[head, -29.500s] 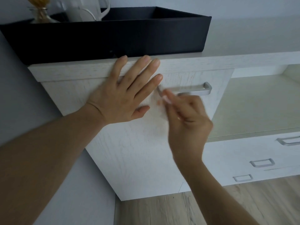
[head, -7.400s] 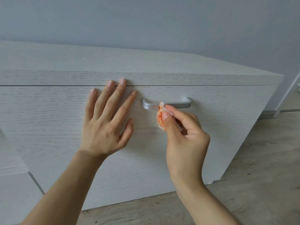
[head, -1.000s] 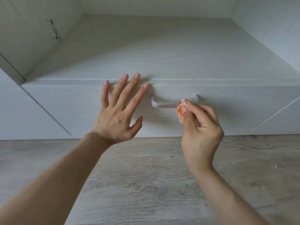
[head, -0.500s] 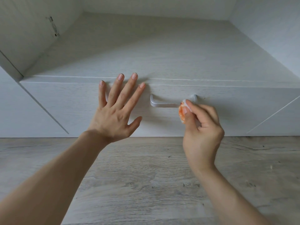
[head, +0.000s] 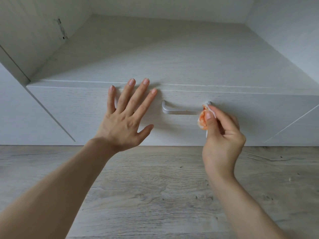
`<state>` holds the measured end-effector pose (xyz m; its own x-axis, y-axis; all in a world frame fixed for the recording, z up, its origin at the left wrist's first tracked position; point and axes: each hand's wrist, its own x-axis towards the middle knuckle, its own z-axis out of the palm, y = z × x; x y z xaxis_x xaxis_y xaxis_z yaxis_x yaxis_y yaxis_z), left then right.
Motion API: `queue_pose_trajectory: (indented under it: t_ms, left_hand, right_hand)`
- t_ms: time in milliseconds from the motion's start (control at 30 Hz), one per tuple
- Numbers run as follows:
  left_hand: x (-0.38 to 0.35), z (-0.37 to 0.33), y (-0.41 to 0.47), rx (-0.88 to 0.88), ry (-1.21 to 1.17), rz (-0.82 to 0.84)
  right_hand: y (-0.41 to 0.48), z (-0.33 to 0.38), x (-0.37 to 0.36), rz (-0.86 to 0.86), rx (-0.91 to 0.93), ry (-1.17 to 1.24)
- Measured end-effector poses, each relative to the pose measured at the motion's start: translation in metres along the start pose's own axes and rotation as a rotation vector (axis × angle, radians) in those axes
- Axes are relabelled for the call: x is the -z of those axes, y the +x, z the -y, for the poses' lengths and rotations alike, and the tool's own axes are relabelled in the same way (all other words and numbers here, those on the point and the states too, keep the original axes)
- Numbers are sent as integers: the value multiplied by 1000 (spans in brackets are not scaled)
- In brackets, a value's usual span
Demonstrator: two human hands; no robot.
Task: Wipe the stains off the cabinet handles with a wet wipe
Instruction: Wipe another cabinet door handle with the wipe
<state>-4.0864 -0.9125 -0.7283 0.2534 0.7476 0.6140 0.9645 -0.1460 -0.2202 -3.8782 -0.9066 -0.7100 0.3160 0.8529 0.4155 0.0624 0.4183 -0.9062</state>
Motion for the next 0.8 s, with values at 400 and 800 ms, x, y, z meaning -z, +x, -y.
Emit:
queue_pose_trajectory:
  t_ms: [400,800]
  left_hand:
    - [-2,1,-1,-6,-8,-17]
    - [-7,-2,0,15,-2,-17]
  right_hand:
    - [-1,-5,6,29,-161,194]
    - [-2,-7,2,-36,-218,276]
